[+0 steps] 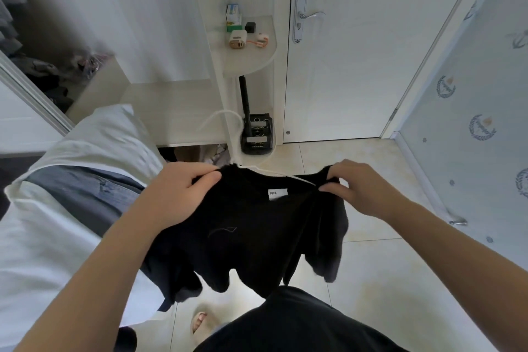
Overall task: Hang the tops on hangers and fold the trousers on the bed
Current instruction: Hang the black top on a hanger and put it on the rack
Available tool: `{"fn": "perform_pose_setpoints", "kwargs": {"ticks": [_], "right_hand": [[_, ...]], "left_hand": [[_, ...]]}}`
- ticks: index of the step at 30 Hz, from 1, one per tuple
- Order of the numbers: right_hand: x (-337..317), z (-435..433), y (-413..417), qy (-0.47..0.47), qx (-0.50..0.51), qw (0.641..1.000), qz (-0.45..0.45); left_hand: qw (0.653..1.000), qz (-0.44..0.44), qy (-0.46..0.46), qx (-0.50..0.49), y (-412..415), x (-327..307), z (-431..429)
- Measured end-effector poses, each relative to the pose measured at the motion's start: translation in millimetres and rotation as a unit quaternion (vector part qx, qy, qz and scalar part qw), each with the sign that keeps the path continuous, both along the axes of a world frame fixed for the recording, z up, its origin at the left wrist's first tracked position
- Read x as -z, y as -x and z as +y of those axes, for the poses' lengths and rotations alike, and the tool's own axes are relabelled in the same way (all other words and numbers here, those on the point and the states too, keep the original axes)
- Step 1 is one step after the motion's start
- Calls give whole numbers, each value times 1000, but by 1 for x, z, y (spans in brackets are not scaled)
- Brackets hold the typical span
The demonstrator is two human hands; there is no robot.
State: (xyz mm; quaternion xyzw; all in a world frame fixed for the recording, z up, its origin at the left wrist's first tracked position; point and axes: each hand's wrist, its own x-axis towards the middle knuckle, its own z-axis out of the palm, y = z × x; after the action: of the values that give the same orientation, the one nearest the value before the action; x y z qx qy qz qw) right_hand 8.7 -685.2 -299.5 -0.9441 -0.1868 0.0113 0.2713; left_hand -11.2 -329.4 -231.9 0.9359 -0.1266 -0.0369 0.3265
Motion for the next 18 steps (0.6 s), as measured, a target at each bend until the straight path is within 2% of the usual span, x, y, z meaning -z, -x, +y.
{"fn": "perform_pose_setpoints", "kwargs": {"ticks": [5, 8, 11, 14, 18], "right_hand": [[-45, 66, 16, -111, -74, 990, -44], [-57, 91, 22, -183, -42, 982, -35], [-63, 91, 26, -243, 34, 969, 19], [-65, 77, 26, -278, 59, 957, 55], [-68, 52, 19, -258, 69, 957, 114]], "left_hand": [[995, -27, -16, 91, -1, 5, -49], [993, -52, 10, 107, -3, 2, -59], [991, -63, 23, 117, -7, 1, -44], [992, -72, 17, 100, -13, 5, -22], [996, -60, 56, 41, -17, 7, 5]]}}
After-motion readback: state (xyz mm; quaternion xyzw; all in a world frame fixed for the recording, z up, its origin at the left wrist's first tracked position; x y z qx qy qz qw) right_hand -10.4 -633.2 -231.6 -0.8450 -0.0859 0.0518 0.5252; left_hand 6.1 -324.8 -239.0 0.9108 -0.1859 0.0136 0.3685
